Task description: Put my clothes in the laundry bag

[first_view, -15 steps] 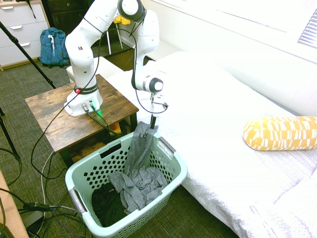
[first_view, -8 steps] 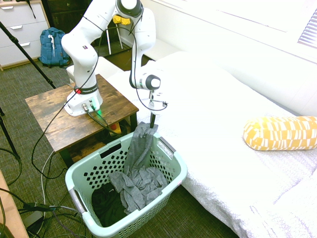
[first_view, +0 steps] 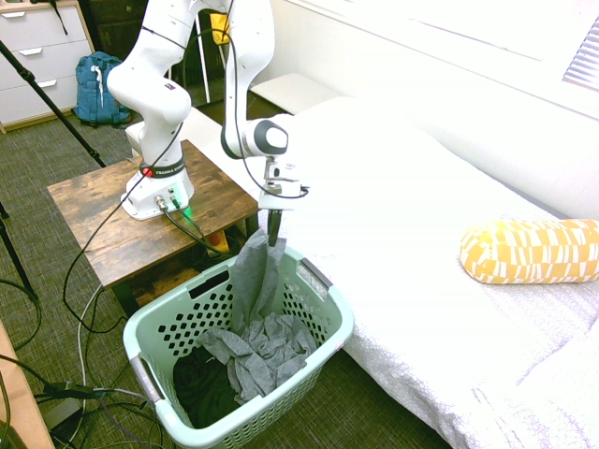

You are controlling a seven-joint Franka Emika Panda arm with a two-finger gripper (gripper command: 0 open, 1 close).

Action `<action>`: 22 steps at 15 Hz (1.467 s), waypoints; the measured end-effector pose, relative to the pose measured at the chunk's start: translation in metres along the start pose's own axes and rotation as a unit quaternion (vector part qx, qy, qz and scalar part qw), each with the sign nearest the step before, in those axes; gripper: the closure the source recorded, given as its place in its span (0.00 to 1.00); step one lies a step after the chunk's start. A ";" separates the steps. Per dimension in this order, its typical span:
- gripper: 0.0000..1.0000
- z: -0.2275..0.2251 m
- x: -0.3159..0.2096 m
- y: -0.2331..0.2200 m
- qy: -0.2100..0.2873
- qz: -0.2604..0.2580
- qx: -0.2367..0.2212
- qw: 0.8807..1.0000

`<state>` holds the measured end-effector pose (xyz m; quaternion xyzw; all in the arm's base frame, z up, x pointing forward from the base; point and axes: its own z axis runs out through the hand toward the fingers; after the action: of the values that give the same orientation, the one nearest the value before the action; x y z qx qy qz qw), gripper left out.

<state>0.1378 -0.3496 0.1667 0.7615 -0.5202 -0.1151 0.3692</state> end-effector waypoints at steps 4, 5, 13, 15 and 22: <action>0.00 0.044 -0.012 0.022 -0.055 0.059 0.001 0.997; 0.00 0.049 -0.007 0.022 -0.059 0.074 0.006 0.996; 0.00 0.008 0.088 0.039 -0.069 0.161 0.129 0.976; 0.00 -0.059 0.122 0.022 -0.051 0.143 0.180 0.972; 0.00 -0.381 0.140 -0.078 0.008 0.019 0.360 0.933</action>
<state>0.4666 -0.2895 0.4099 0.8342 -0.5381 0.0930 0.0769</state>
